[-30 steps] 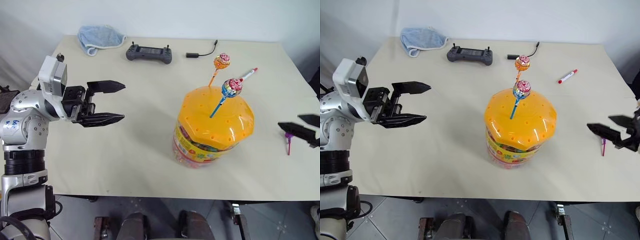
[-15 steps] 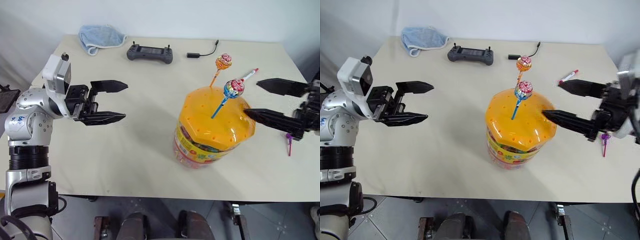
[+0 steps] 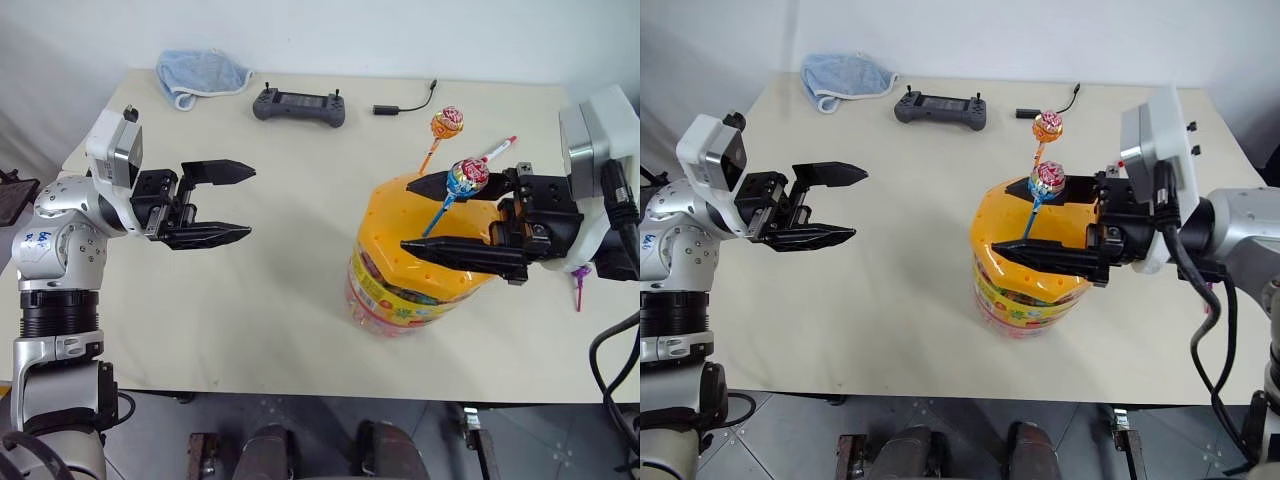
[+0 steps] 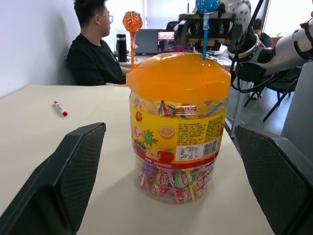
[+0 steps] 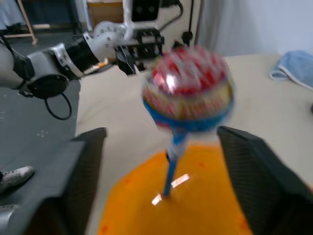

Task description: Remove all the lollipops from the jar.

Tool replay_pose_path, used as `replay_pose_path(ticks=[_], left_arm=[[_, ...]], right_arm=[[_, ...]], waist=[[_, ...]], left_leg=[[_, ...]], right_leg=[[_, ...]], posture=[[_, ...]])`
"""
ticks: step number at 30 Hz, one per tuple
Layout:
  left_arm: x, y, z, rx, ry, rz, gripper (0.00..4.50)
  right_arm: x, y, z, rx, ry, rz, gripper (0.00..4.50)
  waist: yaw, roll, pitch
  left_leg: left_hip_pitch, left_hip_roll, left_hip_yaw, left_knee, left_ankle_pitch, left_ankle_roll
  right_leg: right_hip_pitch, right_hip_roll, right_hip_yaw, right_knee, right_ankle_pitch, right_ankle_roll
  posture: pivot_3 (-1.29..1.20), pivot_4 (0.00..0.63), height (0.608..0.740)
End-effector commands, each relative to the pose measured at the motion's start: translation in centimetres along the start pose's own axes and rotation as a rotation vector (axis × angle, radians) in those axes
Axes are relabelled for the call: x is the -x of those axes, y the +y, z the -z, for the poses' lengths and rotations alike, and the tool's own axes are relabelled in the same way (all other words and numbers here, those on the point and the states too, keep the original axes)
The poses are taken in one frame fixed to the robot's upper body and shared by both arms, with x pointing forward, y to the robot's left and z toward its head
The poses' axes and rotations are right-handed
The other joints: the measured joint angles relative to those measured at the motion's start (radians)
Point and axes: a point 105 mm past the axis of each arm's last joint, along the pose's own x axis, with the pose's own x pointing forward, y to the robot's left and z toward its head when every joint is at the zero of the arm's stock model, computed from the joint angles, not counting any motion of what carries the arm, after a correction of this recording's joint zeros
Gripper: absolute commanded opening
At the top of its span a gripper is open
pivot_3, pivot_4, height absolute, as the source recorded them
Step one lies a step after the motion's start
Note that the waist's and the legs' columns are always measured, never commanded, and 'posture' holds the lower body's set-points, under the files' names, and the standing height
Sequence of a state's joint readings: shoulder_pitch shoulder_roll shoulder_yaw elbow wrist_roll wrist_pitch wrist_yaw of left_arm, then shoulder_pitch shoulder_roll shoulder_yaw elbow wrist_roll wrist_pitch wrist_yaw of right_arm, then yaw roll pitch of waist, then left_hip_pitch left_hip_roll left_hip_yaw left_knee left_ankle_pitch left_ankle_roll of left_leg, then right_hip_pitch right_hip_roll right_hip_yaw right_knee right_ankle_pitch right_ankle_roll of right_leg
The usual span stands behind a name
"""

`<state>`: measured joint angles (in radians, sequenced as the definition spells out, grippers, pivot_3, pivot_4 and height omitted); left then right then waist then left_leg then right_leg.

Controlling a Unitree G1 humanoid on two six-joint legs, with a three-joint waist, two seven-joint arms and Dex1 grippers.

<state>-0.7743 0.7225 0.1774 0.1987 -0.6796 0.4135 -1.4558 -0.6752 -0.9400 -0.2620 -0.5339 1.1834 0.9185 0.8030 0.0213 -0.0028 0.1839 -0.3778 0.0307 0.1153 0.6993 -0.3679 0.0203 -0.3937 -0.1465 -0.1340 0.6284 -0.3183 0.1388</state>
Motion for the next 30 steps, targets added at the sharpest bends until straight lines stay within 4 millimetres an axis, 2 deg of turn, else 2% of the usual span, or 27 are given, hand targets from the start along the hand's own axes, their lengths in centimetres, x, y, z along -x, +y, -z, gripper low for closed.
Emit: replay_pose_path(ticks=[1,2,3,7,9,12,17,18,22,24,27,30], left_arm=[[0.0,-0.4,-0.9,-0.05,0.011,0.005,4.5],[0.0,-0.4,-0.9,-0.05,0.01,0.005,4.5],[0.0,-0.4,-0.9,-0.051,0.01,0.005,4.5],[0.1,-0.4,-1.0,-0.054,0.006,0.005,4.5],[0.1,-0.4,-1.1,-0.055,0.005,0.005,4.5],[0.2,-0.3,-1.1,-0.057,0.005,0.003,4.5],[0.2,-0.3,-1.0,-0.056,0.003,0.002,4.5],[0.2,-0.3,-1.0,-0.055,0.003,0.001,4.5],[0.2,-0.3,-0.9,-0.052,0.0,-0.004,4.5],[0.2,-0.4,-0.8,-0.051,-0.001,-0.006,4.5],[0.3,-0.5,-0.7,-0.049,-0.004,-0.006,4.5],[0.3,-0.5,-0.7,-0.049,-0.008,-0.009,4.5]], right_arm=[[-0.2,0.3,-1.2,0.043,-0.051,-0.016,2.19],[-0.3,0.3,-1.3,0.046,-0.06,-0.018,1.72],[-0.3,0.3,-1.4,0.048,-0.065,-0.018,1.49],[-0.7,0.2,-1.9,0.075,-0.097,-0.023,0.06],[-0.9,0.1,-2.3,0.089,-0.112,-0.024,0.03],[-0.6,-0.4,-4.0,0.131,-0.15,-0.002,0.03],[0.7,-2.1,-6.8,0.203,-0.213,0.11,0.03],[1.0,-2.5,-7.3,0.214,-0.218,0.14,0.03],[4.8,-5.8,-8.8,0.255,-0.161,0.395,0.03],[7.1,-7.4,-8.3,0.21,-0.105,0.515,0.03],[11.2,-9.6,-6.0,0.118,0.014,0.688,0.03],[15.4,-11.3,-0.8,-0.052,0.213,0.862,0.03]], waist=[[0.0,0.0,0.0],[0.0,0.0,0.0],[0.0,0.0,0.0],[-0.001,0.0,0.0],[-0.002,0.0,0.0],[-0.003,0.0,0.0],[-0.002,0.0,0.0],[-0.002,0.0,0.0],[0.001,0.0,0.0],[0.001,0.0,0.0],[0.0,-0.001,0.0],[0.0,-0.001,-0.001]], left_leg=[[0.0,0.0,0.0,0.0,0.0,0.0],[0.0,0.0,0.0,0.0,0.0,0.0],[0.0,0.0,0.0,0.0,0.0,0.0],[0.0,0.0,0.0,0.0,0.0,0.0],[0.0,0.0,0.0,0.0,0.0,0.0],[0.0,0.0,0.001,0.0,0.0,0.0],[0.0,0.0,0.0,0.0,0.0,0.0],[0.0,0.0,0.0,0.0,0.0,0.0],[-0.001,0.0,0.0,0.0,0.0,0.0],[-0.001,0.0,0.0,0.0,0.0,0.0],[-0.001,0.0,0.001,-0.001,0.0,0.001],[-0.001,0.0,0.002,-0.001,0.0,0.001]], right_leg=[[0.0,0.0,0.0,0.0,0.0,0.0],[0.0,0.0,0.0,0.0,0.0,0.0],[0.0,0.0,0.0,0.0,0.0,0.0],[0.0,0.0,0.0,0.0,0.0,0.0],[0.0,0.0,0.0,0.0,0.0,0.0],[0.0,0.0,0.0,0.0,0.0,0.0],[0.0,0.0,0.0,0.0,0.0,0.0],[0.0,0.0,0.0,0.0,0.0,0.0],[-0.001,0.0,0.0,0.0,0.0,0.0],[-0.001,0.0,0.0,0.0,0.0,0.0],[-0.001,0.0,0.0,0.0,0.0,0.0],[-0.001,0.0,0.0,-0.001,0.0,0.0]], posture=[[0.0,0.15,0.74],[0.0,0.15,0.74],[0.0,0.15,0.74],[0.0,0.15,0.74],[0.0,0.15,0.74],[0.0,0.15,0.74],[0.0,0.15,0.74],[0.0,0.15,0.74],[0.0,0.15,0.74],[0.0,0.15,0.74],[0.0,0.15,0.74],[0.0,0.15,0.74]])
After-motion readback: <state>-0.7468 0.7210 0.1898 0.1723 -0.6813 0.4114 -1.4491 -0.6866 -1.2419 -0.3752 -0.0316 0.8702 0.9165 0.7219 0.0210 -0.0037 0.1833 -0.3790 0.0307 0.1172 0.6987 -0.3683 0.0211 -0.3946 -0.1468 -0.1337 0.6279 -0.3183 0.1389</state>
